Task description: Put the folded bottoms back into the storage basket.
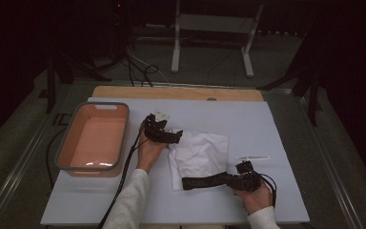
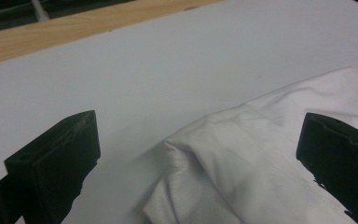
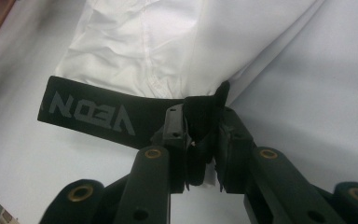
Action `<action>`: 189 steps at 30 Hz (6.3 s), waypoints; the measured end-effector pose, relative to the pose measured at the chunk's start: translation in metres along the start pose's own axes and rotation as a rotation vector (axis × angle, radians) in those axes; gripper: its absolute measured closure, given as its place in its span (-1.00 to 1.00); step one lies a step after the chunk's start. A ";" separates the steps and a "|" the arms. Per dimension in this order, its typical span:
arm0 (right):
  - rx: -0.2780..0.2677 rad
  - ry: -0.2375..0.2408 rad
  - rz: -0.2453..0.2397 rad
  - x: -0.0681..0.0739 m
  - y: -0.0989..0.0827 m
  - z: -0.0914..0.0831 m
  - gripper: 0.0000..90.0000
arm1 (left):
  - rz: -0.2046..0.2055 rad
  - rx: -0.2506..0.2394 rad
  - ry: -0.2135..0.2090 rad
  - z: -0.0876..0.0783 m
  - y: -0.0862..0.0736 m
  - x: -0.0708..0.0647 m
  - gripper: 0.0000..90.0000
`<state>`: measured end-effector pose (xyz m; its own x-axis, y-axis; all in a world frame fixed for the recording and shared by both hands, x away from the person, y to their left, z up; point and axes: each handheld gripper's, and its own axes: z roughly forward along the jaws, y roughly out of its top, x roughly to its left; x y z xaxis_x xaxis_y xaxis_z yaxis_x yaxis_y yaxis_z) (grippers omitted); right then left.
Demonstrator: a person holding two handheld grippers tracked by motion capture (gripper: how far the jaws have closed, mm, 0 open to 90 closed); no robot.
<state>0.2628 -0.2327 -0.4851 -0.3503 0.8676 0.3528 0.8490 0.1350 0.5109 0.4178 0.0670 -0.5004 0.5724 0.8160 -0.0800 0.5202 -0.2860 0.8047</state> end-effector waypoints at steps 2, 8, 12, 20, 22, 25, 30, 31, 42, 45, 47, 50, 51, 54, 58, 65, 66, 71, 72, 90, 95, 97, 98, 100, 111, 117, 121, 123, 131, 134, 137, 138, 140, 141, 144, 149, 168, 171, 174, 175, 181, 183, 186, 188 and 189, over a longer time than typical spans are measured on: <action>0.001 0.000 0.001 0.000 0.000 0.000 0.70 | -0.004 0.007 0.004 0.002 -0.001 0.000 -0.97; 0.001 0.002 0.000 0.000 0.000 0.000 0.70 | -0.012 0.031 0.007 0.006 -0.002 0.000 -0.92; 0.001 0.004 -0.002 0.001 0.000 0.001 0.70 | -0.030 0.069 0.003 0.010 -0.003 0.000 -0.87; 0.002 0.004 -0.003 0.001 0.000 0.001 0.70 | -0.055 0.140 -0.025 0.020 -0.008 -0.002 -0.75; 0.002 0.004 -0.003 0.001 0.000 0.001 0.70 | -0.066 0.158 -0.018 0.022 -0.010 -0.002 -0.74; 0.002 0.004 -0.004 0.001 0.000 0.001 0.70 | -0.074 0.176 -0.028 0.025 -0.011 -0.002 -0.70; 0.002 0.004 -0.007 0.002 0.000 0.001 0.70 | -0.067 0.178 -0.035 0.025 -0.011 -0.005 -0.50; 0.003 0.004 -0.008 0.002 0.000 0.001 0.70 | -0.070 0.176 -0.040 0.025 -0.011 -0.006 -0.44; 0.006 0.005 -0.015 0.004 -0.001 0.002 0.70 | -0.082 0.170 -0.110 0.024 -0.011 -0.011 0.50; 0.006 0.006 -0.014 0.004 -0.001 0.002 0.70 | -0.076 0.163 -0.128 0.022 -0.010 -0.011 0.69; 0.005 0.008 -0.013 0.004 0.000 0.002 0.70 | -0.082 0.158 -0.134 0.021 -0.009 -0.011 0.73; 0.003 0.009 -0.013 0.005 0.000 0.001 0.70 | -0.092 0.149 -0.145 0.019 -0.008 -0.011 0.75; 0.001 0.010 -0.016 0.005 0.000 0.001 0.70 | -0.094 0.147 -0.148 0.018 -0.008 -0.011 0.75; -0.001 0.013 -0.015 0.005 0.000 0.000 0.70 | -0.103 0.137 -0.159 0.016 -0.006 -0.011 0.77; -0.007 0.017 -0.018 0.006 0.000 -0.001 0.70 | -0.107 0.124 -0.174 0.011 -0.003 -0.009 0.78; -0.022 0.025 -0.023 0.010 0.002 -0.004 0.70 | -0.119 0.111 -0.192 0.004 0.001 -0.008 0.78; -0.025 0.028 -0.024 0.010 0.002 -0.004 0.70 | -0.120 0.109 -0.193 0.003 0.002 -0.007 0.78; -0.032 0.041 -0.024 0.011 0.003 -0.005 0.70 | -0.124 0.096 -0.209 -0.003 0.006 -0.007 0.78; -0.033 0.050 -0.022 0.011 0.003 -0.006 0.70 | -0.116 0.094 -0.213 -0.004 0.008 -0.008 0.78; -0.063 0.106 -0.046 0.025 0.009 -0.014 0.70 | -0.095 0.059 -0.243 -0.032 0.030 -0.010 0.78; -0.071 0.122 -0.049 0.029 0.012 -0.016 0.70 | -0.093 0.046 -0.251 -0.038 0.036 -0.009 0.78; -0.072 0.122 -0.050 0.030 0.013 -0.016 0.70 | -0.095 0.041 -0.253 -0.041 0.039 -0.009 0.78; -0.074 0.121 -0.058 0.032 0.014 -0.016 0.70 | -0.094 0.042 -0.253 -0.042 0.040 -0.008 0.78; -0.074 0.123 -0.060 0.033 0.015 -0.016 0.70 | -0.094 0.044 -0.252 -0.045 0.042 -0.007 0.78; -0.091 0.140 -0.091 0.041 0.026 -0.020 0.70 | -0.065 0.035 -0.229 -0.060 0.055 -0.007 0.78; -0.100 0.152 -0.090 0.046 0.031 -0.020 0.70 | -0.056 0.028 -0.223 -0.064 0.060 -0.007 0.78; -0.098 0.155 -0.099 0.051 0.035 -0.018 0.70 | -0.055 0.024 -0.221 -0.067 0.064 -0.007 0.78; -0.101 0.156 -0.103 0.053 0.036 -0.018 0.70 | -0.057 0.022 -0.221 -0.068 0.065 -0.007 0.78; -0.112 0.159 -0.111 0.061 0.048 -0.014 0.70 | -0.065 0.006 -0.220 -0.073 0.068 -0.003 0.78; -0.113 0.160 -0.115 0.063 0.051 -0.013 0.70 | -0.067 0.002 -0.218 -0.074 0.070 -0.002 0.78; -0.113 0.161 -0.121 0.066 0.055 -0.011 0.70 | -0.067 -0.005 -0.220 -0.076 0.071 0.000 0.78; -0.113 0.161 -0.123 0.067 0.057 -0.010 0.70 | -0.071 -0.013 -0.224 -0.077 0.072 0.001 0.78; -0.116 0.163 -0.125 0.069 0.059 -0.009 0.70 | -0.078 -0.024 -0.229 -0.080 0.072 0.003 0.78; -0.118 0.163 -0.128 0.069 0.060 -0.009 0.70 | -0.082 -0.030 -0.229 -0.081 0.072 0.004 0.78; -0.122 0.172 -0.133 0.071 0.063 -0.008 0.70 | -0.088 -0.037 -0.227 -0.084 0.073 0.008 0.78; -0.120 0.188 -0.132 0.074 0.067 -0.006 0.70 | -0.091 -0.045 -0.224 -0.089 0.075 0.012 0.78; -0.125 0.192 -0.160 0.086 0.080 -0.005 0.70 | -0.111 -0.068 -0.221 -0.102 0.080 0.026 0.78; -0.125 0.194 -0.165 0.089 0.083 -0.005 0.70 | -0.111 -0.071 -0.219 -0.104 0.081 0.028 0.78; -0.126 0.193 -0.170 0.092 0.086 -0.005 0.70 | -0.110 -0.075 -0.215 -0.107 0.083 0.029 0.78; -0.127 0.193 -0.171 0.093 0.086 -0.005 0.70 | -0.109 -0.075 -0.213 -0.107 0.084 0.030 0.78; -0.130 0.194 -0.185 0.099 0.092 -0.005 0.70 | -0.107 -0.084 -0.209 -0.113 0.087 0.032 0.78; -0.131 0.195 -0.190 0.101 0.093 -0.005 0.70 | -0.109 -0.085 -0.207 -0.114 0.088 0.033 0.78; -0.129 0.194 -0.197 0.104 0.096 -0.004 0.70 | -0.111 -0.090 -0.203 -0.117 0.089 0.036 0.78; -0.130 0.194 -0.201 0.106 0.097 -0.004 0.70 | -0.111 -0.090 -0.203 -0.117 0.089 0.036 0.78; -0.127 0.198 -0.204 0.109 0.098 -0.003 0.70 | -0.114 -0.092 -0.199 -0.119 0.090 0.039 0.78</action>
<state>0.3068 -0.1267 -0.3943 -0.5889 0.7171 0.3727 0.7015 0.2246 0.6763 0.4112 0.1326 -0.3608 0.6315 0.7230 -0.2801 0.5338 -0.1434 0.8334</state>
